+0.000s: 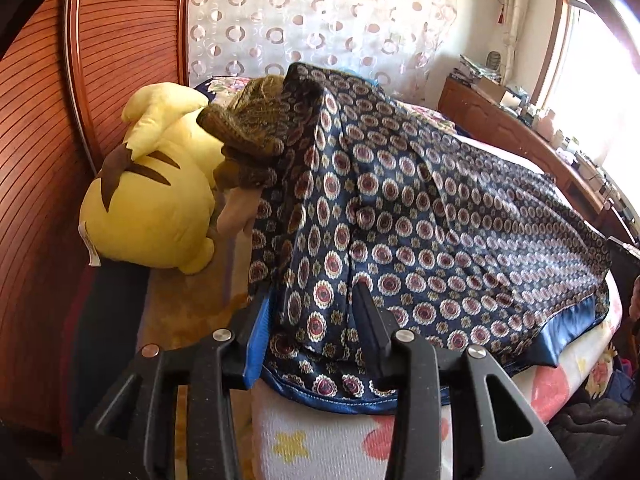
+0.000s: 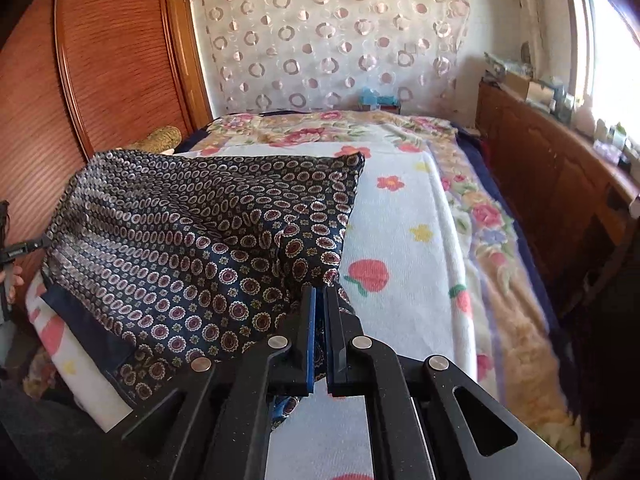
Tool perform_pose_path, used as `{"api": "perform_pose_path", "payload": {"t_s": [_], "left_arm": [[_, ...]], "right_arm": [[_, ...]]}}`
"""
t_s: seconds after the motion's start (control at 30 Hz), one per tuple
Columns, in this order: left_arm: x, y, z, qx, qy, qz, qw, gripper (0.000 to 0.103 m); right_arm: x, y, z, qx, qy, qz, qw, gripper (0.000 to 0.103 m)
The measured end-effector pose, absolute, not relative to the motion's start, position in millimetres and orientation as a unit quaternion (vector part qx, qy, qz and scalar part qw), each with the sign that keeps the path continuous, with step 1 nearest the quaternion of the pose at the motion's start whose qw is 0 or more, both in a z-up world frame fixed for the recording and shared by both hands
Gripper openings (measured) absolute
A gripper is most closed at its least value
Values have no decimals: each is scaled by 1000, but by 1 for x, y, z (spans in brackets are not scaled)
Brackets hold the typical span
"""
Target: Fold small clothes
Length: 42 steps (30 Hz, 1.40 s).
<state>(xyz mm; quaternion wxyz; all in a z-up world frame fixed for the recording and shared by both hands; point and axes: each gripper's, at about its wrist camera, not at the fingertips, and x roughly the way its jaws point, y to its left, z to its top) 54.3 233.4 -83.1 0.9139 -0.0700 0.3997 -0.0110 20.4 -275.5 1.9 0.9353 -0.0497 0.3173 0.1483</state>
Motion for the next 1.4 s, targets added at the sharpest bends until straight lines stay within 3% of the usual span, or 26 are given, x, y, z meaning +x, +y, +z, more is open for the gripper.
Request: {"api": "perform_pose_path", "payload": {"t_s": [0.07, 0.13, 0.17, 0.23, 0.43, 0.83, 1.4], "left_arm": [[54, 232, -87, -63, 402, -5, 913, 50], [53, 230, -87, -64, 399, -5, 915, 71], [52, 230, -87, -67, 398, -7, 915, 73], [52, 229, -86, -65, 397, -5, 916, 74], [53, 222, -86, -50, 404, 8, 914, 74], [49, 215, -96, -48, 415, 12, 909, 74], [44, 233, -103, -57, 413, 48, 908, 74]], "right_arm": [[15, -269, 3, -66, 308, 144, 938, 4], [11, -263, 2, -71, 304, 147, 939, 6], [10, -260, 1, -72, 304, 148, 938, 7], [9, -254, -2, -75, 306, 150, 937, 18], [13, -242, -13, -73, 316, 168, 931, 34], [23, -191, -48, -101, 348, 206, 909, 36], [18, -186, -56, -112, 328, 198, 917, 40]]}}
